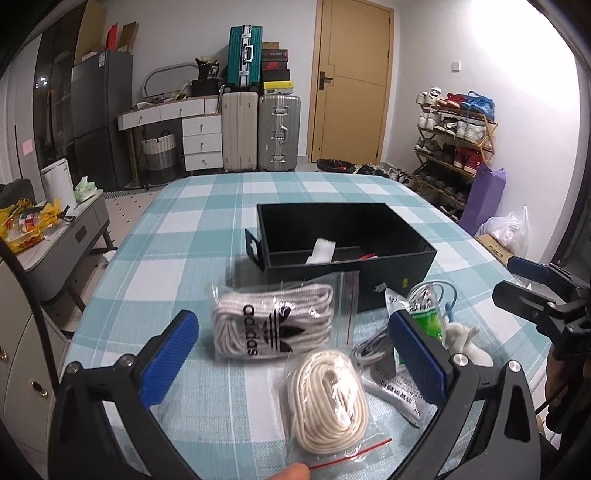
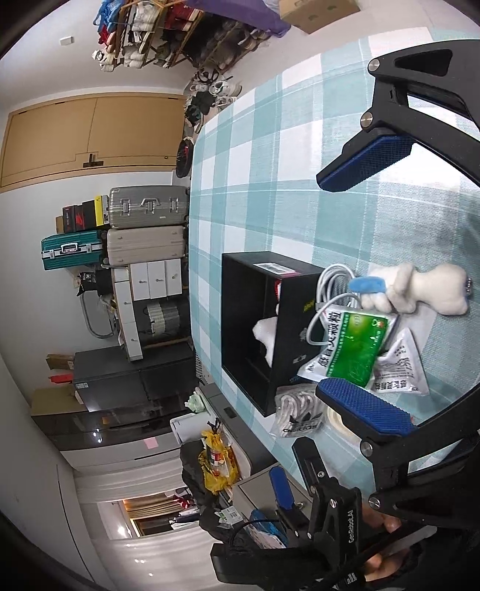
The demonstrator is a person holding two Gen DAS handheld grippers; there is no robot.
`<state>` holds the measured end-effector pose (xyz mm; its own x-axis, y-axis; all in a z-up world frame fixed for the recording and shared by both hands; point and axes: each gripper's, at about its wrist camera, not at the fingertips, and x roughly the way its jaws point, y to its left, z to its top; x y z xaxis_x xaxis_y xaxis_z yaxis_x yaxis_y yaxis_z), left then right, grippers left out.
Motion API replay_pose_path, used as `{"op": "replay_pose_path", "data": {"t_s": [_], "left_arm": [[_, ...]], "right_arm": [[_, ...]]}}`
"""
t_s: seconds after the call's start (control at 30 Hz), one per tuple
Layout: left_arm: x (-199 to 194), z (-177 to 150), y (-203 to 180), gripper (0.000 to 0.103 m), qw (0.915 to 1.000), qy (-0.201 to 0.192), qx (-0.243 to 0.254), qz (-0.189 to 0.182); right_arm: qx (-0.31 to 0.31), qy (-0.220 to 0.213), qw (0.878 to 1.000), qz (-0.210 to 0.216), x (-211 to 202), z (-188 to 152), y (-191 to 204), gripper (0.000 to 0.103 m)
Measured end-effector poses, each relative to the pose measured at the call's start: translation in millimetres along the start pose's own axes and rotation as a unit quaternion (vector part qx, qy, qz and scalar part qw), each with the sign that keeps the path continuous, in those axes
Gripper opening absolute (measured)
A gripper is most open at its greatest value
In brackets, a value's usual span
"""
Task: Organize soft objects
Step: 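Withdraw both open tools from the black box, then move the right tool to the white plush bunny and close on it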
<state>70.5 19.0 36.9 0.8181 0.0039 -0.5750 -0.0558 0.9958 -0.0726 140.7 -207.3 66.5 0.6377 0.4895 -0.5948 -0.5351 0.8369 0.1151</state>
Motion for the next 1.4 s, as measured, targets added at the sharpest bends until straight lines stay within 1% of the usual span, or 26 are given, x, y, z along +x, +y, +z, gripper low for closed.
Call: {"op": "replay_pose_path", "data": {"t_s": [0.17,0.3,0.37,0.57,0.7,0.93,1.27,1.4], "left_arm": [[1,-6,2,0.103,1.0,0.004,-0.001,-0.006],[2,-13,1,0.103,0.9998,0.009,0.011,0.01],[4,-15,2,0.103,0.9997,0.014,0.012,0.014],[12,-24,4,0.103,0.9993,0.029,0.01,0.021],[17,-28,1,0.103,0.9987,0.041,0.019,0.022],[20,-31,-1,0.103,0.9979,0.062,0.015,0.001],[23,-40,-9,0.103,0.9962,0.082,0.03,-0.004],[26,-44,-12,0.103,0.9948,0.094,0.038,-0.003]], "right_arm": [[0.001,0.01,1.0,0.006,5,-6,2,0.102],[0.004,0.021,1.0,0.011,11,-11,2,0.102],[0.004,0.035,0.999,0.012,16,-15,3,0.102],[0.001,0.057,0.998,0.0,25,-21,1,0.102],[-0.003,0.073,0.997,-0.015,29,-26,-4,0.102],[-0.002,0.098,0.995,-0.034,36,-32,-12,0.102],[-0.017,0.125,0.991,-0.038,47,-39,-9,0.102],[-0.025,0.135,0.989,-0.053,50,-40,-11,0.102]]}}
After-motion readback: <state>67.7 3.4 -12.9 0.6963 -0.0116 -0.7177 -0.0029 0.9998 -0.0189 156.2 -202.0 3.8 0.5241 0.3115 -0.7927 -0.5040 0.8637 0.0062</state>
